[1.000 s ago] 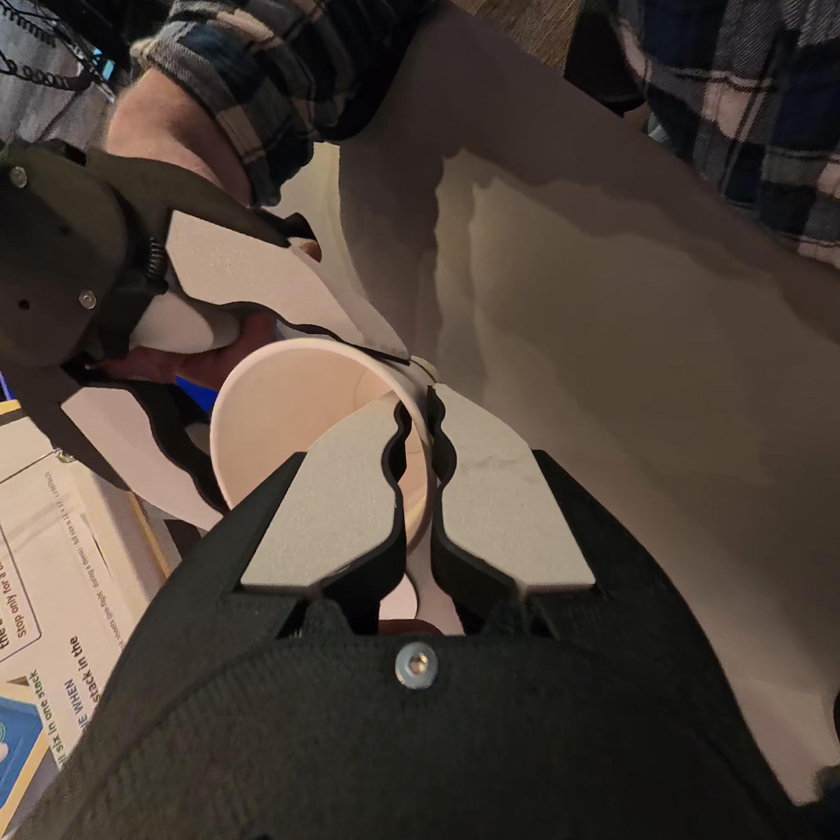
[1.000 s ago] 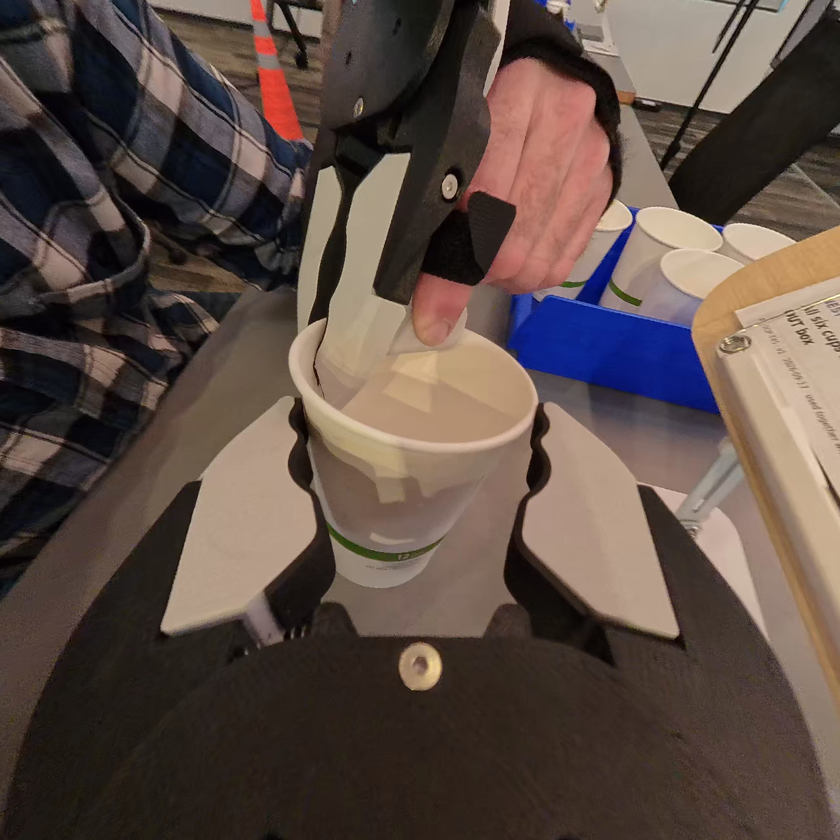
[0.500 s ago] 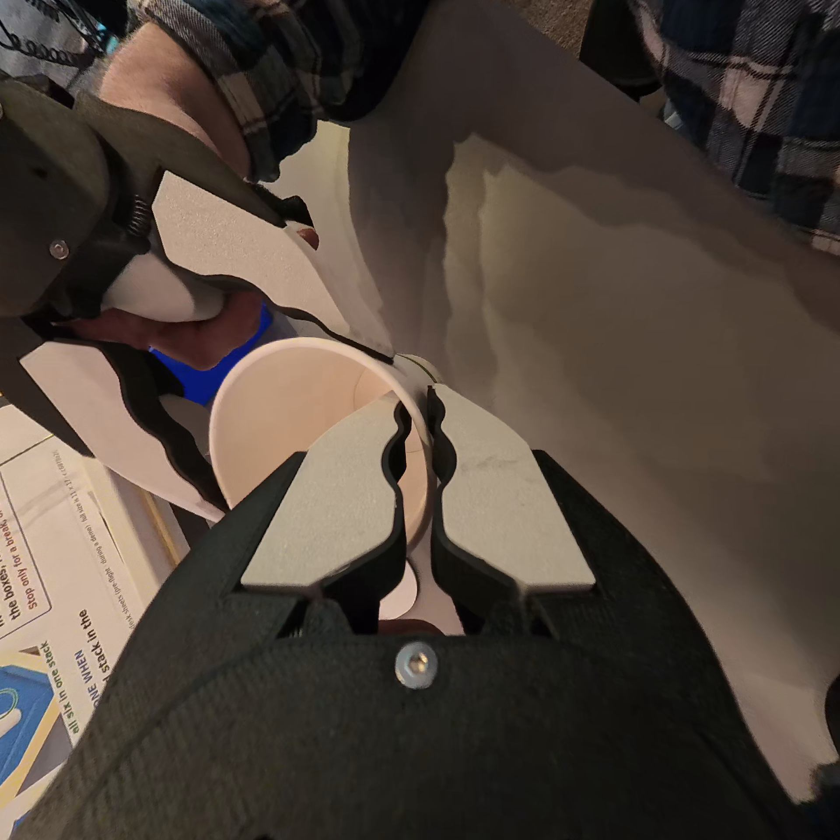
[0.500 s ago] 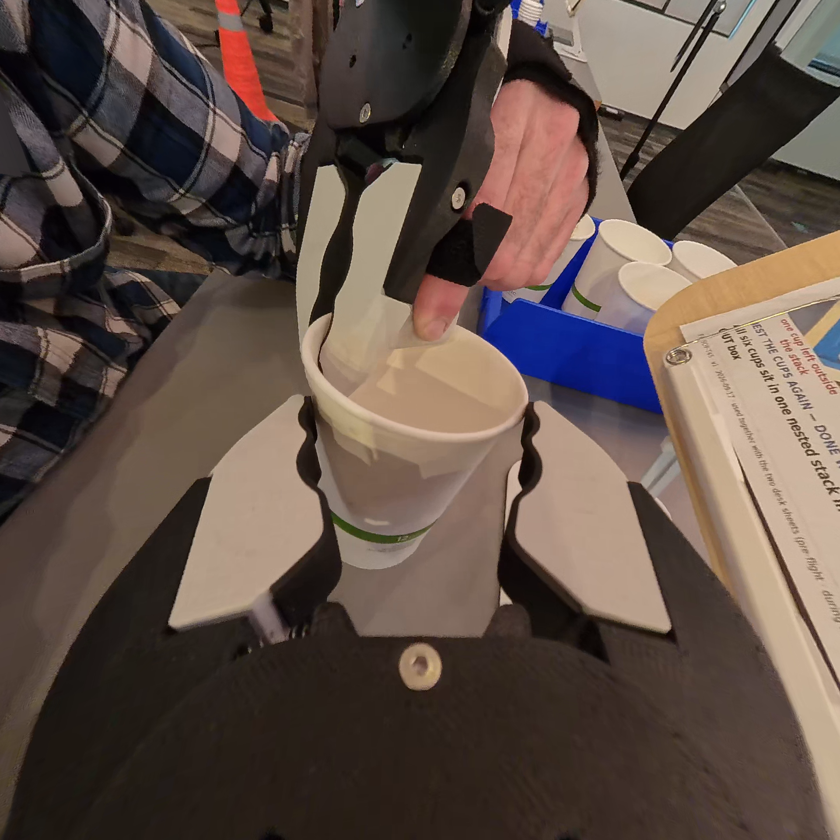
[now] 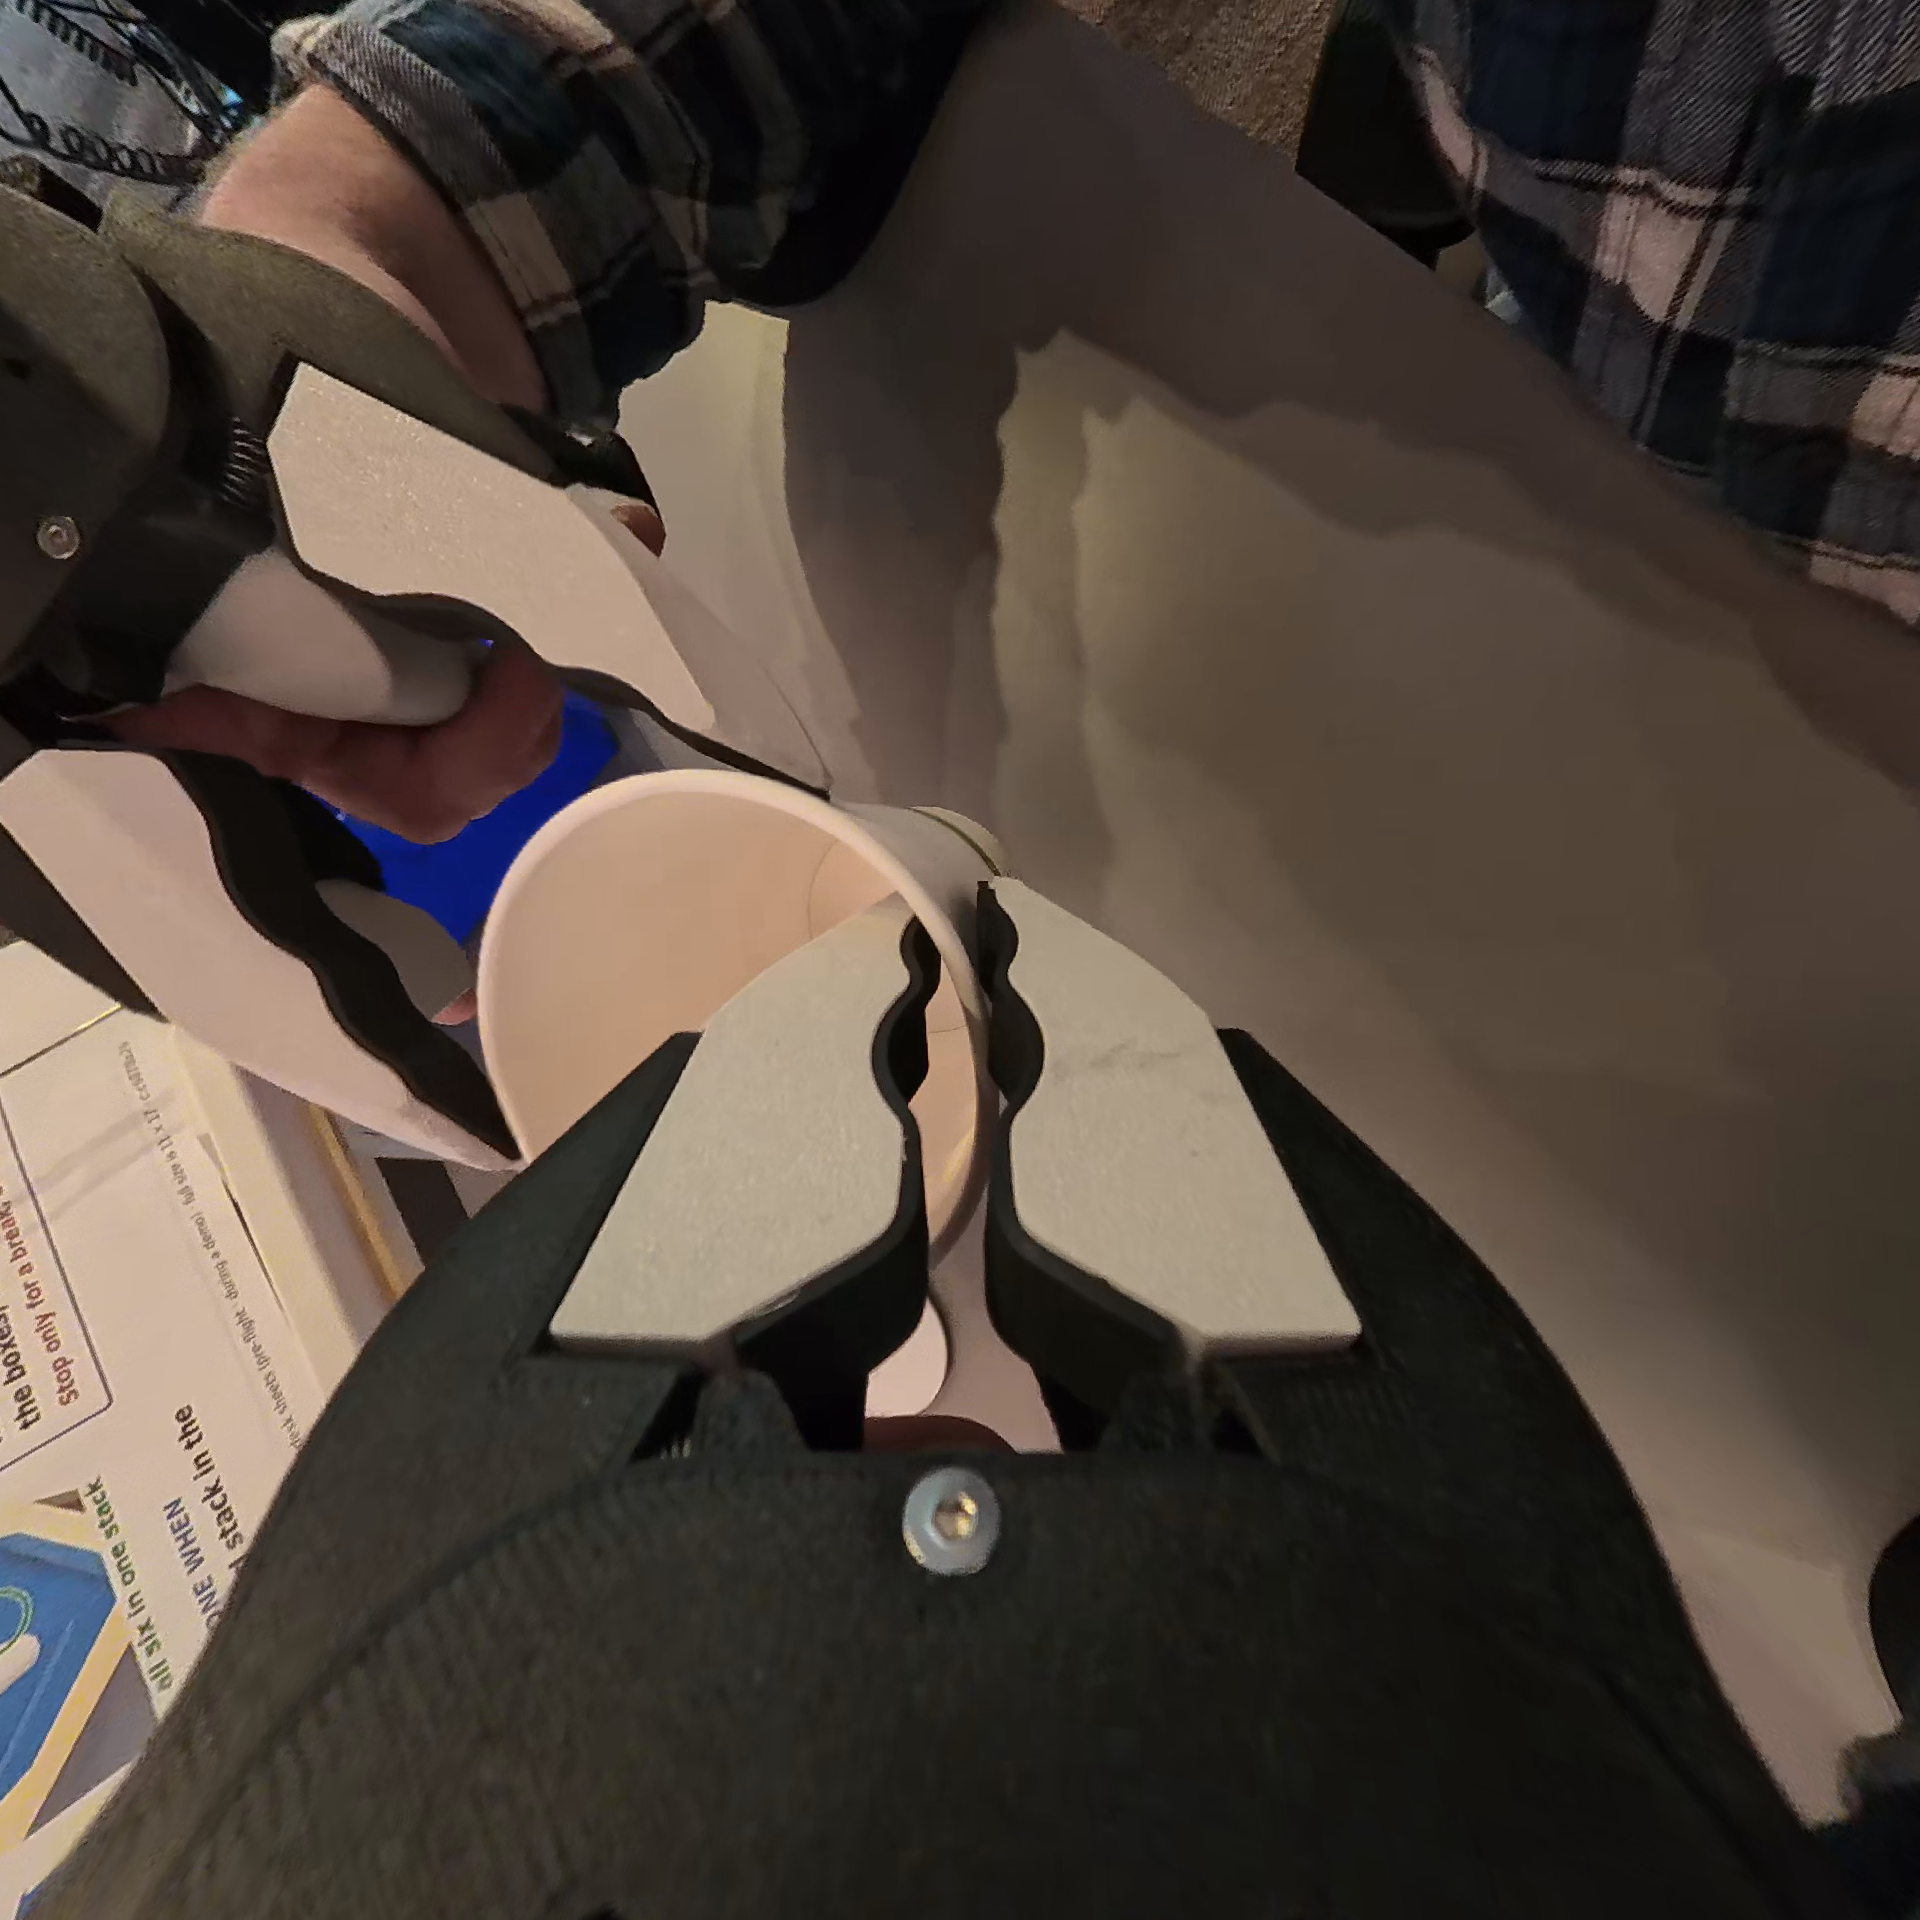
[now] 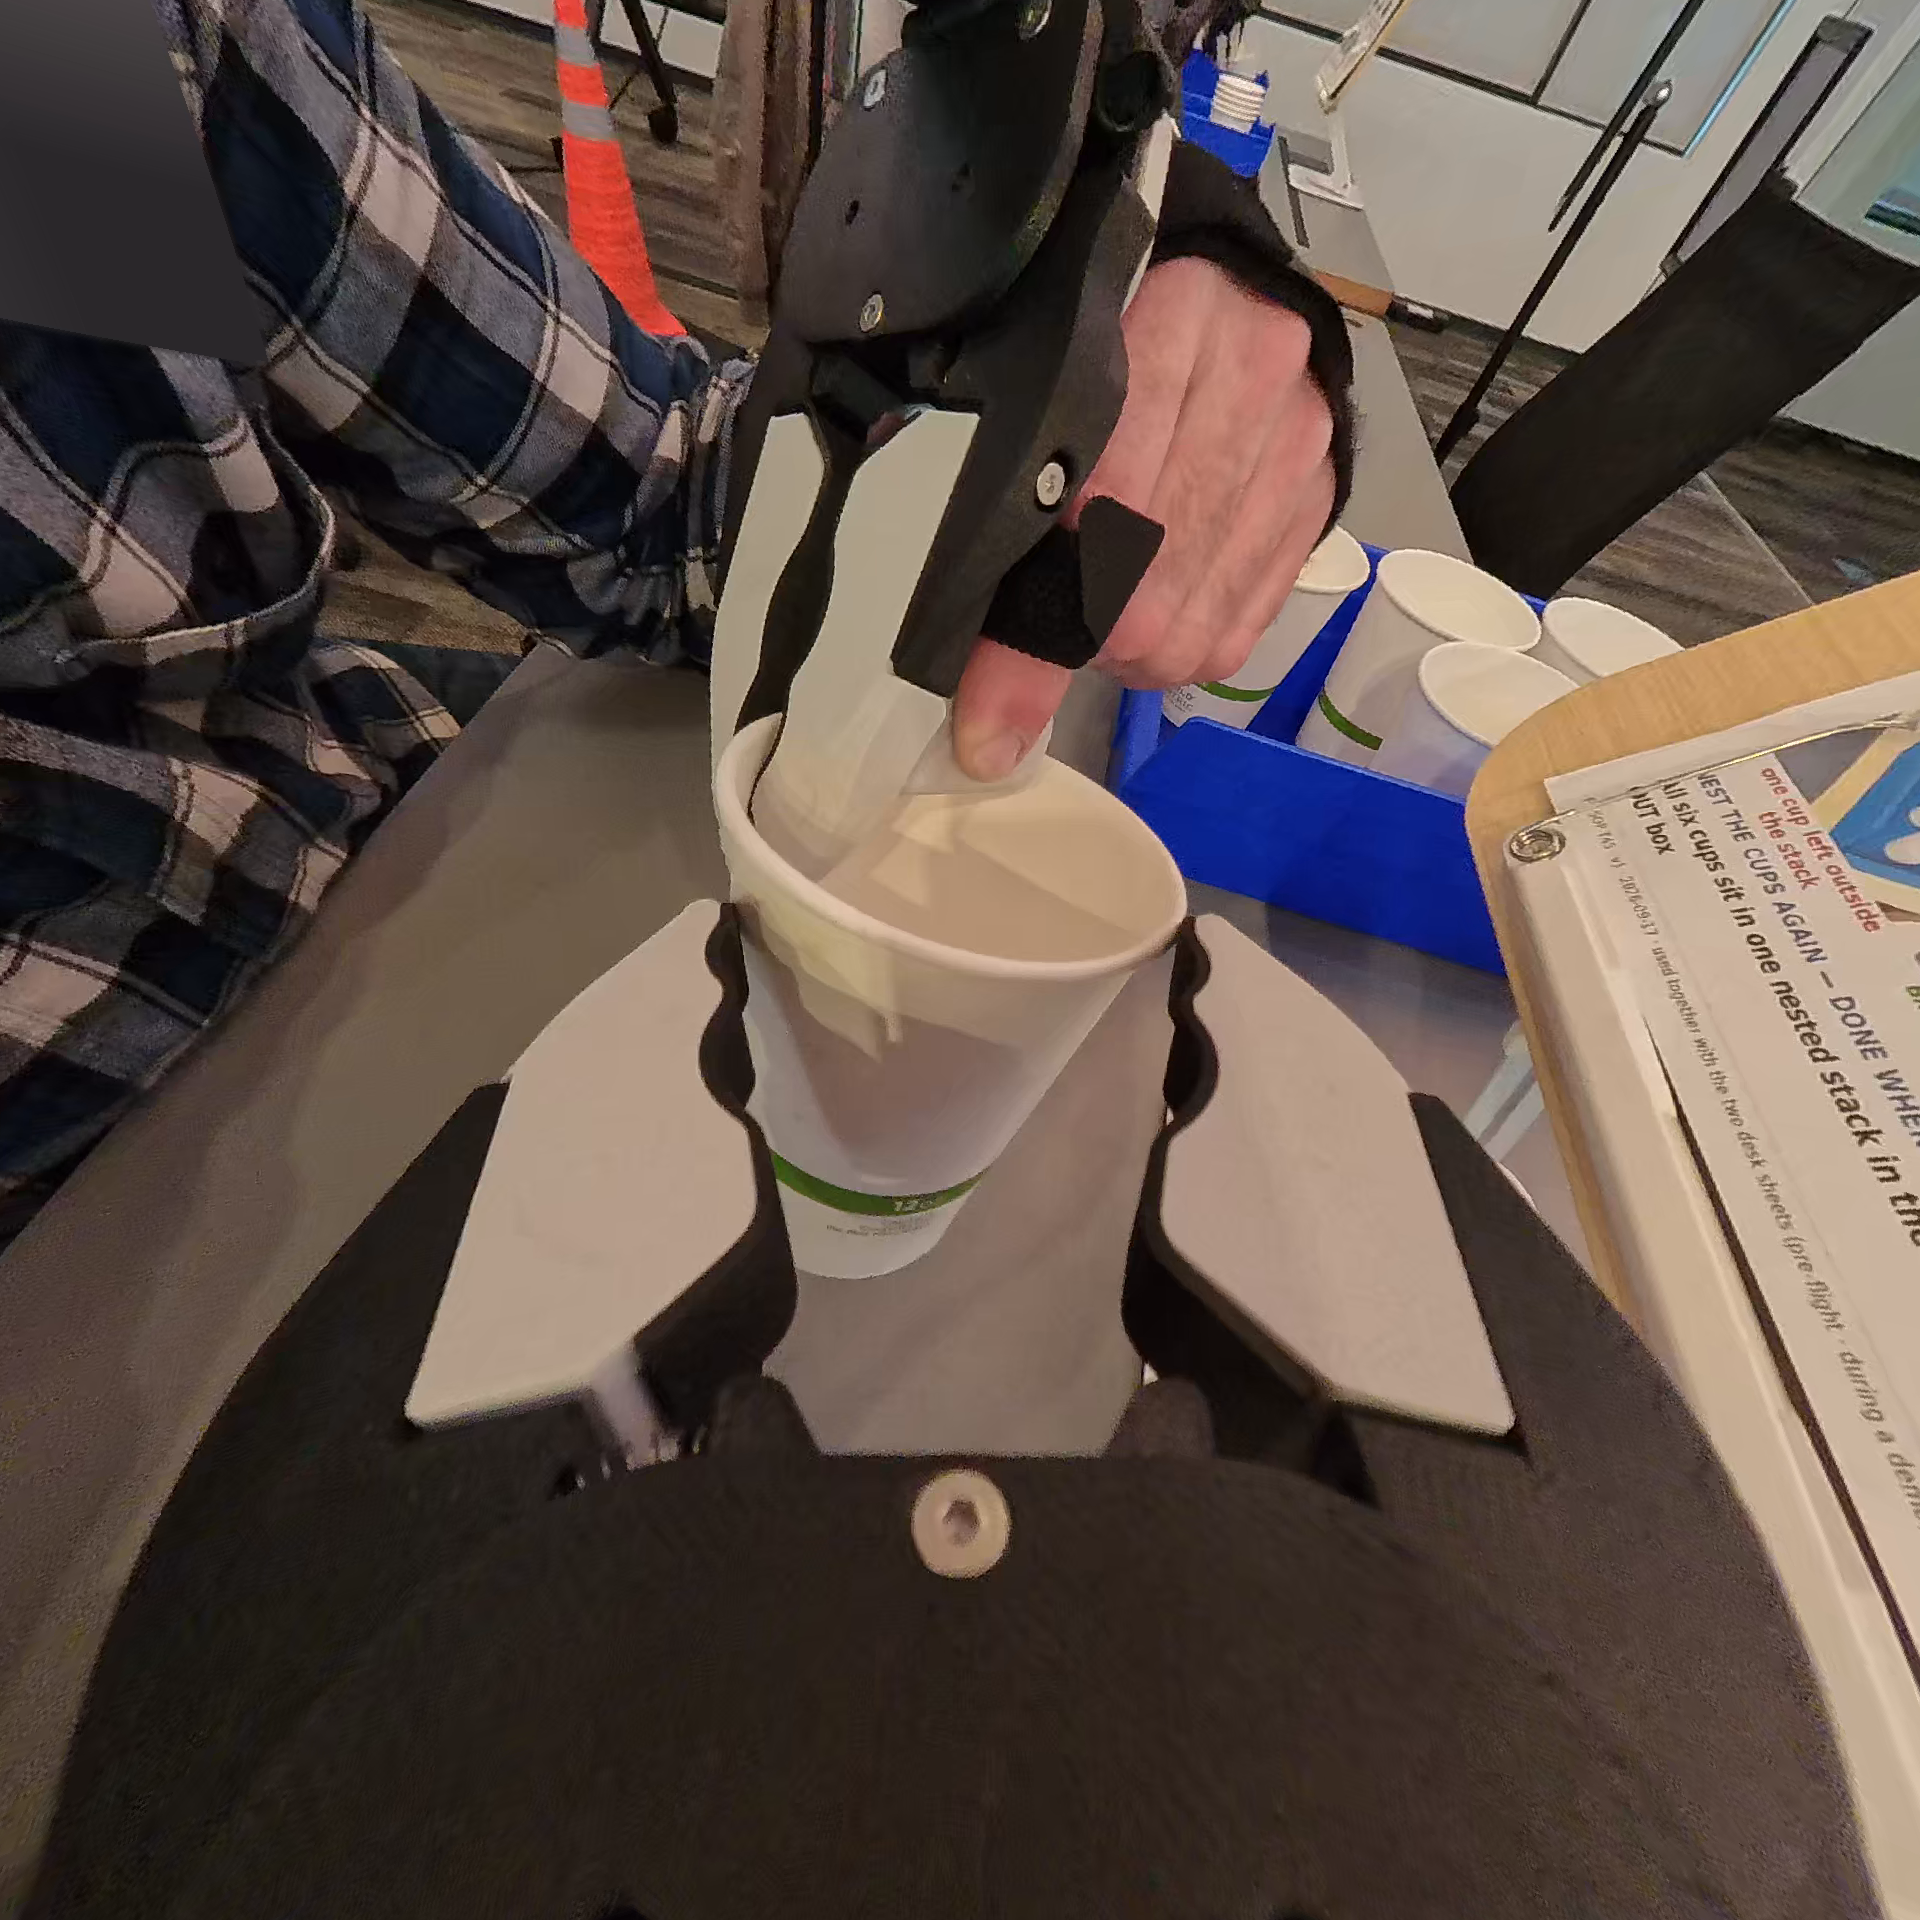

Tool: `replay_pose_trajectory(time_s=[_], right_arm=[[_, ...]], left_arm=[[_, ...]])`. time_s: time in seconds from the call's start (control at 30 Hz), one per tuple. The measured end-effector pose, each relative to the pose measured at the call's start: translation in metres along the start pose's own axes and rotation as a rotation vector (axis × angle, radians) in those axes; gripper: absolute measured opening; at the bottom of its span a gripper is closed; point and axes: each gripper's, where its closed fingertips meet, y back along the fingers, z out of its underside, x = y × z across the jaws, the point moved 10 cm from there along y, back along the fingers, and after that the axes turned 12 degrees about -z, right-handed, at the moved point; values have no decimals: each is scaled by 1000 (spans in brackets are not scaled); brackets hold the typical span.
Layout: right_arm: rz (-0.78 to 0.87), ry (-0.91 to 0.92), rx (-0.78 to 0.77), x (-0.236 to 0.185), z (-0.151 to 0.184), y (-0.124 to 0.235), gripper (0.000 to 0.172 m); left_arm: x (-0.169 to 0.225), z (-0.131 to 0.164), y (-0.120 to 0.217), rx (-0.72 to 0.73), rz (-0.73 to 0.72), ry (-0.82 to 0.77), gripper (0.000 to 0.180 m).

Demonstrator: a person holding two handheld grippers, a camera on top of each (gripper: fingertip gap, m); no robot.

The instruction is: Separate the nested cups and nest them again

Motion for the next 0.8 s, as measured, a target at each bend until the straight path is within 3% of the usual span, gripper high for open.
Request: replay_pose_trajectory(time_s=[0.27,0.43,0.8], right_arm=[[28,137,-3,-12,-15,16,63],[19,278,-163,-28,-17,6,59],[-204,376,-367,-58,-13,-22,20]], left_arm=[[4,-1,-1,23,67,10,6],[7,-2,-8,25,119,13,6],[15,-8,-23,77,257,14,6]])
